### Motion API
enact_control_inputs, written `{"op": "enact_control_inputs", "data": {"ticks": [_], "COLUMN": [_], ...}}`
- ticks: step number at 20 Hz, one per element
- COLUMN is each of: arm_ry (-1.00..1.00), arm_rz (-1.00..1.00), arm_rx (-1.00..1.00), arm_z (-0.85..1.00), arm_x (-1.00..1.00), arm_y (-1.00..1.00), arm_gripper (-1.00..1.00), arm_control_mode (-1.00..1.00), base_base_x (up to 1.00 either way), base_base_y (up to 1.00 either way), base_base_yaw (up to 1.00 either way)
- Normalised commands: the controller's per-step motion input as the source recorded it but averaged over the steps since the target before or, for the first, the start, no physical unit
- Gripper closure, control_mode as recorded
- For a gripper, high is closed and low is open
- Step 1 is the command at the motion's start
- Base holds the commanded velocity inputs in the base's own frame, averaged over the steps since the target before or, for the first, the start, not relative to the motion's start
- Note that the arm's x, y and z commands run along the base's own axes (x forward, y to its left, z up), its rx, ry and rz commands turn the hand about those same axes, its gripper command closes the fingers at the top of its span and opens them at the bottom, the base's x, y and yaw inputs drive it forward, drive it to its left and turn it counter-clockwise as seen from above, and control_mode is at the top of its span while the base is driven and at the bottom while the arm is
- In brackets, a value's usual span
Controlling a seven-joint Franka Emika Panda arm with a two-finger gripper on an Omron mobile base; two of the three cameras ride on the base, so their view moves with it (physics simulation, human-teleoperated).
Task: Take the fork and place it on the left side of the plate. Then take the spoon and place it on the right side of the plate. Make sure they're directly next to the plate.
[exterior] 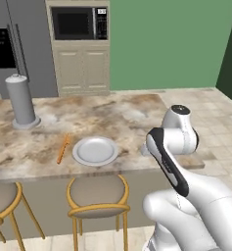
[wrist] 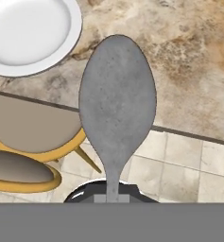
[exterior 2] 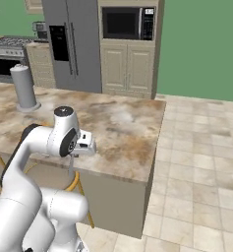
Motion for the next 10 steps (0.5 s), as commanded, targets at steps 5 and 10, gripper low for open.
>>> {"op": "enact_control_inputs", "data": {"ticks": [5, 10], "arm_ry": [0.0, 0.0], "arm_rz": [0.0, 0.0], "arm_rx": [0.0, 0.0], "arm_z": [0.0, 0.0], "arm_x": [0.0, 0.0], "arm_y": [0.0, 0.0], "arm_gripper": [1.0, 1.0], "arm_control_mode": [1.0, 1.0], "base_base_x": [0.4, 0.25], "base_base_y": [-0.41, -0.28], "base_base_yaw": [0.13, 0.05]}}
